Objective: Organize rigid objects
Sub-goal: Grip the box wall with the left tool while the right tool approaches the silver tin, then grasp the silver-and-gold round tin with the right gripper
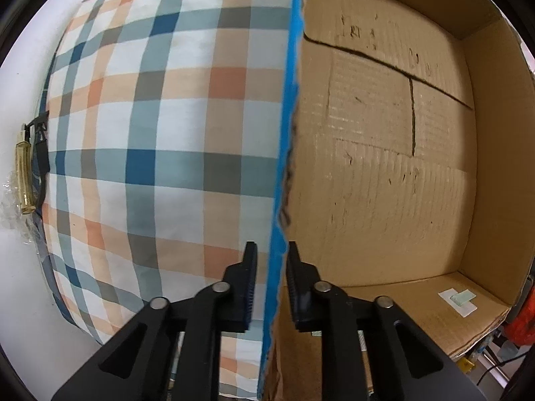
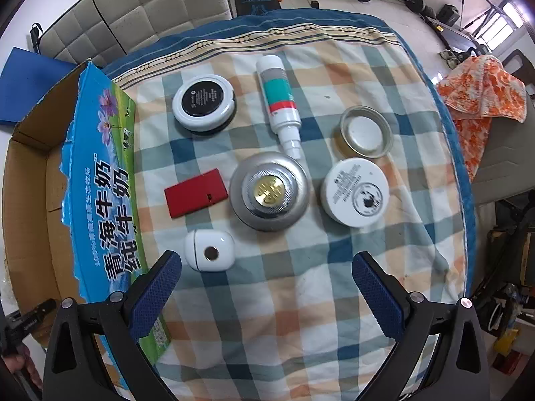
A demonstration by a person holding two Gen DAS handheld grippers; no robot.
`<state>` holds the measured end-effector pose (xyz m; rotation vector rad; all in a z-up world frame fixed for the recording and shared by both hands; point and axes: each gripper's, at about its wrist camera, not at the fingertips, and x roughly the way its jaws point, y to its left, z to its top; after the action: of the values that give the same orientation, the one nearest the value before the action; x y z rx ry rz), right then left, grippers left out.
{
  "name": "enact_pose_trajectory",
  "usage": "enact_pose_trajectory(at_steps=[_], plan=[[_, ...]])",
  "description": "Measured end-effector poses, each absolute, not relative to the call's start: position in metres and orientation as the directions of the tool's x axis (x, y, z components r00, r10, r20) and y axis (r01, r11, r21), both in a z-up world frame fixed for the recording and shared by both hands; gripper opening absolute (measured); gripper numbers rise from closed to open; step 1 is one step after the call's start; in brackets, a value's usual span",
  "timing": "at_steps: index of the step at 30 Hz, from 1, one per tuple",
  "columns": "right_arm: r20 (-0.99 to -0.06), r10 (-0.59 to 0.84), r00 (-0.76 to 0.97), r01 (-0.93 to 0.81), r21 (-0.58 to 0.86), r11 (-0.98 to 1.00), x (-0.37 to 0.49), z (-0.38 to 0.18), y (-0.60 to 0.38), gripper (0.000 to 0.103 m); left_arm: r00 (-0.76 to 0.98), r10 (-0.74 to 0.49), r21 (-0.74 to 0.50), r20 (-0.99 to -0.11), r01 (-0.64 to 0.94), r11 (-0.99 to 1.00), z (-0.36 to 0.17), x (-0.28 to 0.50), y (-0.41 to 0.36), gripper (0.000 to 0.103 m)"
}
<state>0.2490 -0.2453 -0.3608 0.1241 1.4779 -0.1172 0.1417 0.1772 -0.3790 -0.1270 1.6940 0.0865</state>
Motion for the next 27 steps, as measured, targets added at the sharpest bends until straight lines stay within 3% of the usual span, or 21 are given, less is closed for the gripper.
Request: enact_pose_trajectory(at_steps=[2,15,16,21,27], plan=[[-0.996,-0.004,0.090,0.152,0.010,0.988,0.253,-0.362,-0.244,0.103,-0.129,-0.033,-0.017,-0.991,-0.125,0.992,-0.383,0.139,0.178,0.005],[-0.997,0.004,0.074,0.212,0.019,0.977,0.289,-0.384,-0.264,0.103,-0.120,-0.043,-0.027,-0.992,-0.129,0.991,-0.387,0.120,0.180,0.004],[-0.998,0.017,0.053,0.229,0.029,0.973,0.294,-0.392,-0.267,0.101,-0.120,-0.041,-0.026,-0.992,-0.128,0.991,-0.387,0.119,0.181,0.004],[-0.996,0.083,-0.026,0.296,0.071,0.953,0.306,-0.424,-0.276,0.075,-0.122,-0.041,-0.025,-0.992,-0.130,0.991,-0.392,0.131,0.176,0.004],[-0.995,0.087,-0.057,0.334,0.063,0.941,0.314,-0.441,-0.276,0.074,-0.123,-0.041,-0.024,-0.992,-0.133,0.991,-0.390,0.138,0.169,0.004]])
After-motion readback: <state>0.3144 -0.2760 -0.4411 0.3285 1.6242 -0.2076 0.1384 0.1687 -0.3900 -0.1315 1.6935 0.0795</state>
